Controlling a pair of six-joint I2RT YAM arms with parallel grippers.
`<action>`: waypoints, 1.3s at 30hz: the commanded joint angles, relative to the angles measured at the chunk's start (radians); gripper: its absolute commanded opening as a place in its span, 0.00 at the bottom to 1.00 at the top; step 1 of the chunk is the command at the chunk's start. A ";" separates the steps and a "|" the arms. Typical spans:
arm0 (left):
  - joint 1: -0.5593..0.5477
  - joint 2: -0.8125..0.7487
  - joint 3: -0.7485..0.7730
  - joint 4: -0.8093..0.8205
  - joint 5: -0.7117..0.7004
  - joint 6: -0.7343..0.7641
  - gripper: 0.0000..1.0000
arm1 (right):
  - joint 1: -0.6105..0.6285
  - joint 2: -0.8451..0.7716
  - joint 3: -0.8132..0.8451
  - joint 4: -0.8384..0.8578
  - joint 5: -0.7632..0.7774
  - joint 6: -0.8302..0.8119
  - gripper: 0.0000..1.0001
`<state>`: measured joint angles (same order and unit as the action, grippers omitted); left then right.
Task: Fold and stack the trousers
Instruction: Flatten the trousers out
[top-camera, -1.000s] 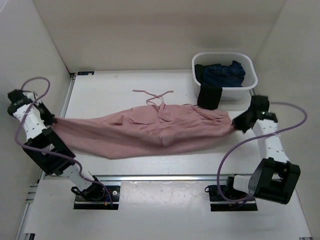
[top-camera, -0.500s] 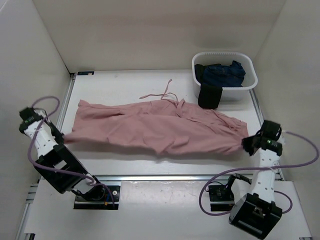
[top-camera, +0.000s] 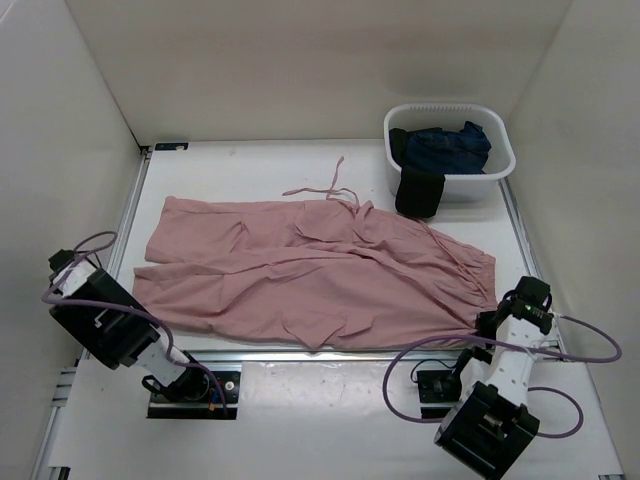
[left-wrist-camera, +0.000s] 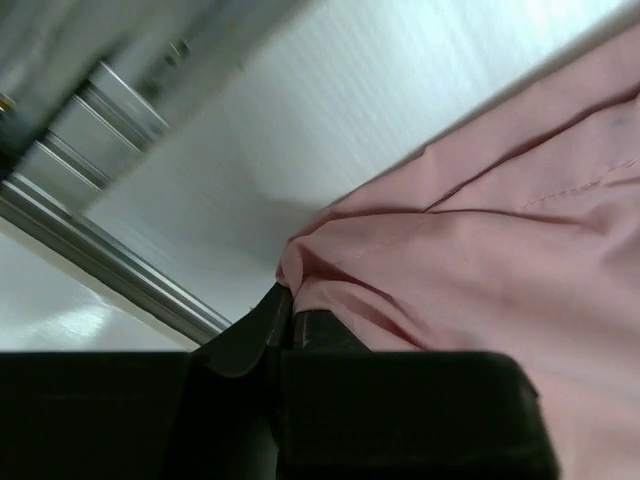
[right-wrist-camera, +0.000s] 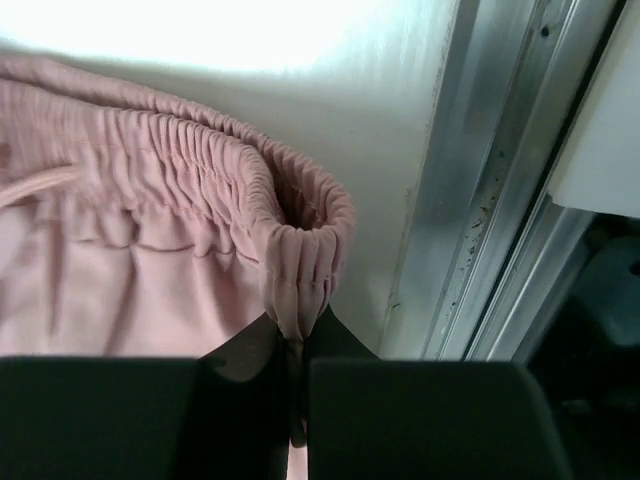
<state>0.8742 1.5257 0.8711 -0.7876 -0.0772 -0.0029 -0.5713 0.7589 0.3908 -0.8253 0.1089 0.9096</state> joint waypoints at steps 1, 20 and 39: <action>0.022 -0.010 0.075 0.051 -0.018 0.003 0.14 | -0.013 0.003 0.112 -0.021 0.086 0.005 0.00; -0.157 -0.194 0.287 -0.137 0.106 0.003 0.96 | 0.117 0.080 0.434 0.089 0.060 -0.207 0.70; -0.564 0.491 0.579 -0.007 -0.151 0.003 0.94 | 0.355 0.687 0.398 0.193 0.087 -0.044 0.15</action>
<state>0.3363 2.0365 1.5211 -0.8433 -0.1062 -0.0002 -0.1864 1.4158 0.8036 -0.6273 0.1631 0.8249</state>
